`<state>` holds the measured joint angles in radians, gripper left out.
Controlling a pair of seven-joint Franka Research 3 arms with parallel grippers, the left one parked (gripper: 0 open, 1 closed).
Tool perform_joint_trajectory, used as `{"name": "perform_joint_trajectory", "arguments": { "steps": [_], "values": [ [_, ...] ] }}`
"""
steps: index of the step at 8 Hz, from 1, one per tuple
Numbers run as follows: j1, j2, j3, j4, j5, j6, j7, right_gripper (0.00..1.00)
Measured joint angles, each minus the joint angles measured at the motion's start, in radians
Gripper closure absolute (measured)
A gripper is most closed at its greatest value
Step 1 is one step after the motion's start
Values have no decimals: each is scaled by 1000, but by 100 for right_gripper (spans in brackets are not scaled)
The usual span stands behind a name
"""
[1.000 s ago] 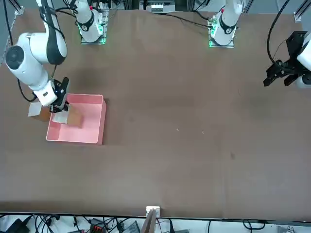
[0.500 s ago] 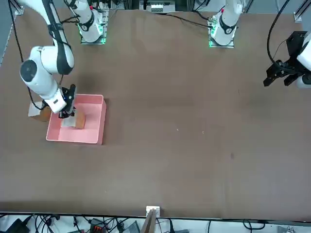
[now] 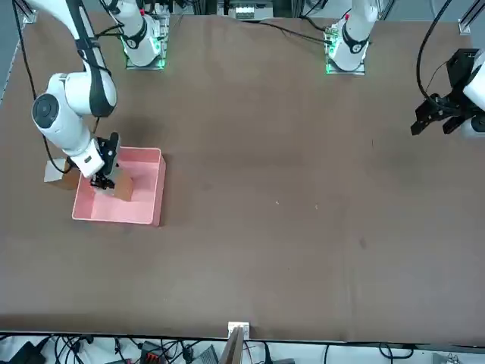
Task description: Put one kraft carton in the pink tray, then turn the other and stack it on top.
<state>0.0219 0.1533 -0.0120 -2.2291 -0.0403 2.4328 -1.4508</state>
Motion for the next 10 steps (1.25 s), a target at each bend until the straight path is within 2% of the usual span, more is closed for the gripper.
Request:
{"name": "perform_joint_trajectory", "arguments": {
  "steps": [1,4,6,7,10],
  "values": [
    [0,-29,0,30,5,-73,0,1],
    [-8,-89,-6,206,63,-357,0,0],
    [-51,-93,-17,280,108,-428,2,0],
    [-97,-91,-21,294,141,-448,27,0],
    [-267,-61,-31,303,170,-480,242,0]
  ]
}}
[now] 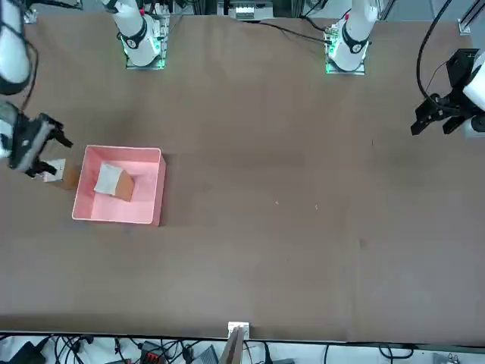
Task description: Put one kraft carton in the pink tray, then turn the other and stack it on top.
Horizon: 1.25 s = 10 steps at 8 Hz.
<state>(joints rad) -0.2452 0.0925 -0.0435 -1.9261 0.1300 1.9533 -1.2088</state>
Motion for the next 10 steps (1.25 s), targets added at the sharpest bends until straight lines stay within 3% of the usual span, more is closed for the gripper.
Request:
{"name": "perform_joint_trajectory", "arguments": {
  "steps": [4,7,10],
  "values": [
    [-64,82,-1,-2,-16,27,380,3],
    [-66,133,0,-36,-123,148,591,23],
    [-66,163,2,-56,-137,197,761,29]
  ]
}}
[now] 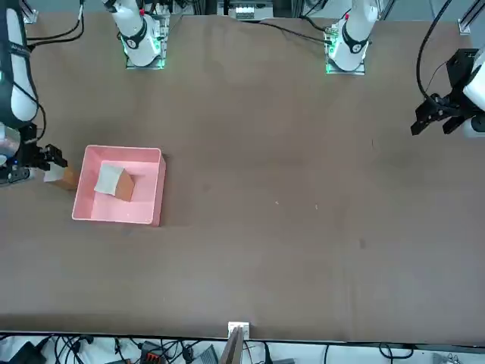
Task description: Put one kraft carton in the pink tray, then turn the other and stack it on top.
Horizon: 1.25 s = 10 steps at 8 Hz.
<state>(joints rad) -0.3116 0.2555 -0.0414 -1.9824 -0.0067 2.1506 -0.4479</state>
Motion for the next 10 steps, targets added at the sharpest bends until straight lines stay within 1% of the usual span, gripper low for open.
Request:
{"name": "perform_joint_trajectory", "arguments": {
  "steps": [2,4,5,7,8,10],
  "values": [
    [0,15,1,-13,0,34,26,31],
    [0,24,1,-65,0,130,30,32],
    [-1,31,1,-88,-1,170,31,34],
    [-2,43,1,-101,-15,194,35,37],
    [-3,46,1,-101,-17,197,35,40],
    [-6,47,1,-101,-27,201,33,81]
  ]
}}
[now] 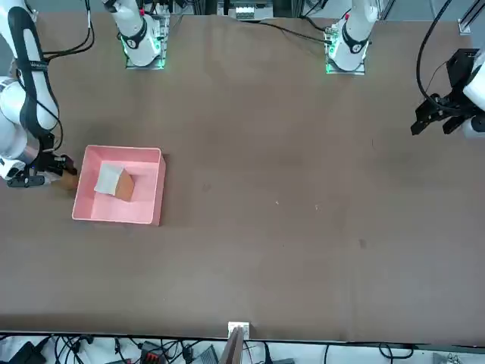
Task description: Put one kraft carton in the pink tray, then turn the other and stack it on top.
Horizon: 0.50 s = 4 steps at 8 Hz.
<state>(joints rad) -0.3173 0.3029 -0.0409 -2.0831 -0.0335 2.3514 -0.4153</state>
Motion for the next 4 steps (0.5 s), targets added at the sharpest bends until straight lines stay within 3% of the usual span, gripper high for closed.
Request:
{"name": "perform_joint_trajectory", "arguments": {
  "steps": [1,4],
  "values": [
    [0,0,0,0,-7,2,-12,98],
    [1,-22,1,23,-59,-20,-91,99]
  ]
}}
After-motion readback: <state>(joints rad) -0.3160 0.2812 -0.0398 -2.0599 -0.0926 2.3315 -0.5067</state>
